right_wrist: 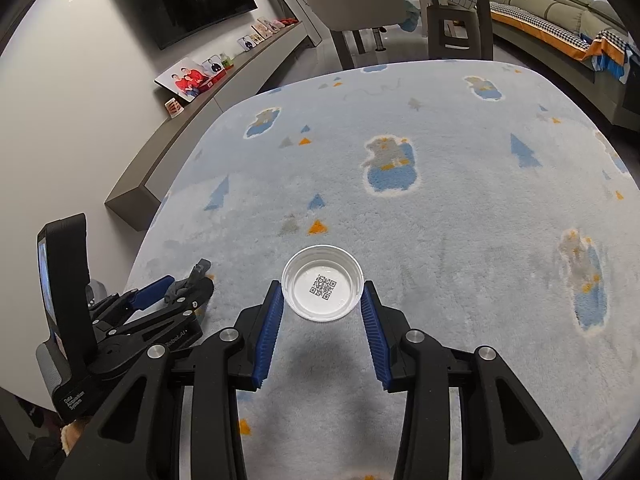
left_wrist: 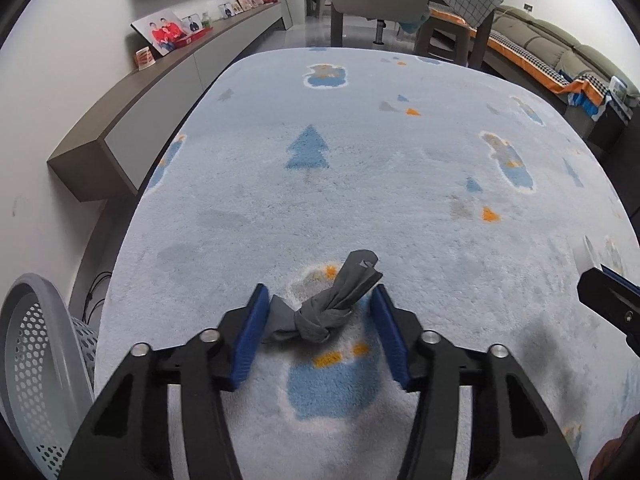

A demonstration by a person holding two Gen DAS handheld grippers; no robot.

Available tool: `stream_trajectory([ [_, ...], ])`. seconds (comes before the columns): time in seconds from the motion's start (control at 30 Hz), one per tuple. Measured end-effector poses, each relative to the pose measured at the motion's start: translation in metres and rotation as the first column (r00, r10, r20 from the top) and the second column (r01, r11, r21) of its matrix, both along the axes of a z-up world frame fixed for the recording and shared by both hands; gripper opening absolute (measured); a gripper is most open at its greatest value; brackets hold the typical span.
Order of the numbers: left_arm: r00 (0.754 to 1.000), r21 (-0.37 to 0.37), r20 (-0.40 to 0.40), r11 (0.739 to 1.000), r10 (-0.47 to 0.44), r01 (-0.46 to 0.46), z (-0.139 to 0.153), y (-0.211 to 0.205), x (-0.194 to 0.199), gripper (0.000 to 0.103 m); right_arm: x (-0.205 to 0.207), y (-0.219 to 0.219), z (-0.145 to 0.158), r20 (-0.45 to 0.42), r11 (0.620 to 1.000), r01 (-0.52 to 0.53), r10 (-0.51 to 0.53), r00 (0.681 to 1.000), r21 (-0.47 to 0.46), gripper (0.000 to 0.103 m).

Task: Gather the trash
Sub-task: 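Grasp the dark grey cloth piece with the left tool while the right tool holds the cap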

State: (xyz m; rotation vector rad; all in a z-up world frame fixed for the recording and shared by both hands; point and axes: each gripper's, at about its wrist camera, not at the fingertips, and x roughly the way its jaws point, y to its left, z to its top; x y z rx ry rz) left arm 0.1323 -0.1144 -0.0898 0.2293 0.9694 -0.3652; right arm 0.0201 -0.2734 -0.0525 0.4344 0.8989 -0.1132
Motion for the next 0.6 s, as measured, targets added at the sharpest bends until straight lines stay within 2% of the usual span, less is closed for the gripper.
stream_trajectory([
  [0.03, 1.0, -0.003, -0.001, 1.0, -0.011, 0.011, 0.001, -0.001, -0.002, 0.034, 0.0, 0.0, 0.0, 0.001, 1.0, 0.0, 0.0, 1.0, 0.001, 0.039],
  [0.07, 1.0, -0.004, -0.001, 1.0, -0.017, 0.017, 0.001, -0.001, -0.005, 0.03, 0.0, 0.0, 0.001, 0.001, 1.0, 0.0, 0.0, 1.0, 0.001, 0.039],
  [0.17, 1.0, -0.013, -0.006, 1.0, -0.019, 0.019, 0.002, 0.001, -0.008, 0.026, 0.0, 0.001, 0.002, 0.003, 1.0, -0.004, 0.004, 1.0, -0.003, 0.039],
  [0.33, 1.0, -0.023, 0.013, 1.0, 0.003, -0.003, 0.012, 0.014, -0.013, 0.025, 0.0, 0.006, 0.008, 0.013, 1.0, -0.009, 0.01, 1.0, -0.008, 0.039],
  [0.6, 0.994, -0.04, 0.106, 0.999, 0.038, -0.033, 0.044, 0.04, -0.026, 0.025, 0.001, 0.024, 0.024, 0.041, 0.999, -0.031, 0.032, 0.999, -0.023, 0.039],
])
